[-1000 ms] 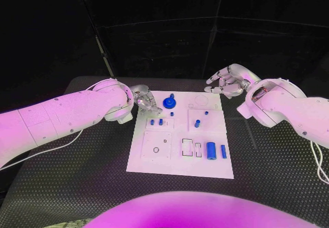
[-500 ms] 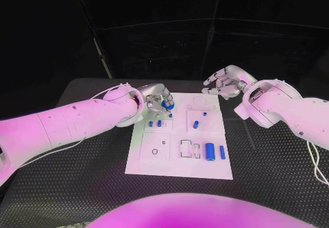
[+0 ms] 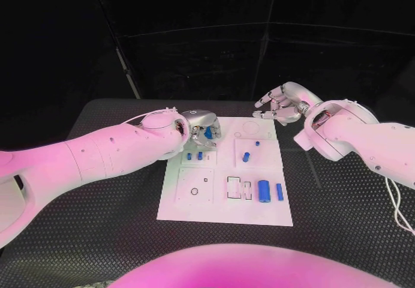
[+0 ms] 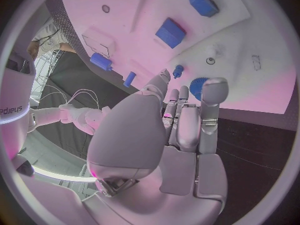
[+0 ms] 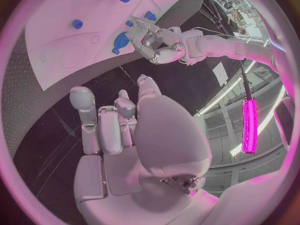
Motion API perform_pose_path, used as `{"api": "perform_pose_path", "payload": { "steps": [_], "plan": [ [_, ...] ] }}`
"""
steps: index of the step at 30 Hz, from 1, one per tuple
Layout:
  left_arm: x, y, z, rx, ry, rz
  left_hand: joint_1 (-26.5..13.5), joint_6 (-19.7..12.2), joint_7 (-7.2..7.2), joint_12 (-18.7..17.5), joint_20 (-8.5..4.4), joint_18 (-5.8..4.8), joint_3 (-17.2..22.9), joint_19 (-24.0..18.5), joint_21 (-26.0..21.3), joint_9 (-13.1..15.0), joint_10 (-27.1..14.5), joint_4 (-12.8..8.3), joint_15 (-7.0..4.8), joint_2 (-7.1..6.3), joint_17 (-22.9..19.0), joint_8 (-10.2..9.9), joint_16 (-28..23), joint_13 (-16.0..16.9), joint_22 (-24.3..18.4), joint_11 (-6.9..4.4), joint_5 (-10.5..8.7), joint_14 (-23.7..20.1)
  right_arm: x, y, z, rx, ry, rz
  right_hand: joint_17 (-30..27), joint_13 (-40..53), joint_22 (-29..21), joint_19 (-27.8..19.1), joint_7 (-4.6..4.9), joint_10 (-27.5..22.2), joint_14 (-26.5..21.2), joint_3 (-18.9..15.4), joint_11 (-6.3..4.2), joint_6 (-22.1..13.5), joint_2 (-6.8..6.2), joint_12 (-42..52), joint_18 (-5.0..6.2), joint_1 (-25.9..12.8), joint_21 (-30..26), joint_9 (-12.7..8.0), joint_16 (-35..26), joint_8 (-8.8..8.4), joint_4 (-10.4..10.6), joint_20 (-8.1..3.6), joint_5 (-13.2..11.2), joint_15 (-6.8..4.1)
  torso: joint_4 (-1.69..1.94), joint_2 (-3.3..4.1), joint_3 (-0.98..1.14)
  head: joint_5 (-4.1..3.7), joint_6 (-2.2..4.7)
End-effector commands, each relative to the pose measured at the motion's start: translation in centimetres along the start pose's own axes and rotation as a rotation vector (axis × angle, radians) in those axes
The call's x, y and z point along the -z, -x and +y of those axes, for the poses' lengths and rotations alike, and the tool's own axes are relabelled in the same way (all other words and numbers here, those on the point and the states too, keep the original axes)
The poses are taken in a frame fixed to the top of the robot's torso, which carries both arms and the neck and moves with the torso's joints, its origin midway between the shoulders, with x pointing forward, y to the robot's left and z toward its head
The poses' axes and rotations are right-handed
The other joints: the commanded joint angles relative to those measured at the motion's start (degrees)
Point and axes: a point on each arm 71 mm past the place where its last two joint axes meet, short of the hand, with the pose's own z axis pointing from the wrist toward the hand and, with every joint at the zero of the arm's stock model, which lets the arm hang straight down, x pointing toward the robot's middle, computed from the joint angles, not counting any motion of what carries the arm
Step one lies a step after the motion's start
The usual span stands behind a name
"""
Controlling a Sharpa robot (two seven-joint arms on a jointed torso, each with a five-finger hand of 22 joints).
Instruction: Assemble the parts on the task board
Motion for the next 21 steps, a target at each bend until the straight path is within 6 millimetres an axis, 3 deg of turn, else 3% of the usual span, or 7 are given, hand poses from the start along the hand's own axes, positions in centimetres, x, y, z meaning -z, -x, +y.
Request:
{"api": "perform_pose_path", "payload": {
  "steps": [1, 21],
  "plan": [
    [-0.25, -0.28, -0.06, -0.06, 0.001, 0.05, 0.2, 1.0, -0.08, -0.4, -0.04, -0.55, 0.2, 0.6, 1.4, -0.2, 0.8, -0.1, -0.34, 0.55, 0.1, -0.3, 0.4, -0.4, 1.3, -0.04, -0.1, 1.9, -0.04, -0.02, 0.26, -0.002, 0.012, 0.004, 0.0, 0.0, 0.0, 0.0, -0.34, -0.2, 2.0, -0.1, -0.18, 0.1, 0.41, -0.1, 0.92, -0.1, -0.2, -0.1, -0.2, 0.25, 0.4, -0.37, 0.3, -0.22, 0.05, -0.02, 0.02, 0.0, -0.03],
    [-0.9, -0.85, -0.08, -0.095, 0.028, 0.119, 1.8, 5.1, -0.33, -2.1, -0.52, -1.26, 4.3, 1.5, 6.0, -0.9, 5.8, -0.2, -0.91, 1.58, -1.8, -0.5, 0.3, -1.3, 6.2, -0.82, 0.02, 1.8, -0.08, -0.09, 0.33, -0.003, 0.013, 0.007, 0.0, 0.0, 0.0, 0.0, -0.35, -0.2, 2.0, 0.0, -0.18, 0.1, 0.47, -0.1, 0.91, 0.0, -0.2, -0.1, -0.2, 0.28, 0.4, -0.37, 0.4, -0.22, 0.07, -0.02, 0.01, -0.07, -0.37]
  ]
}}
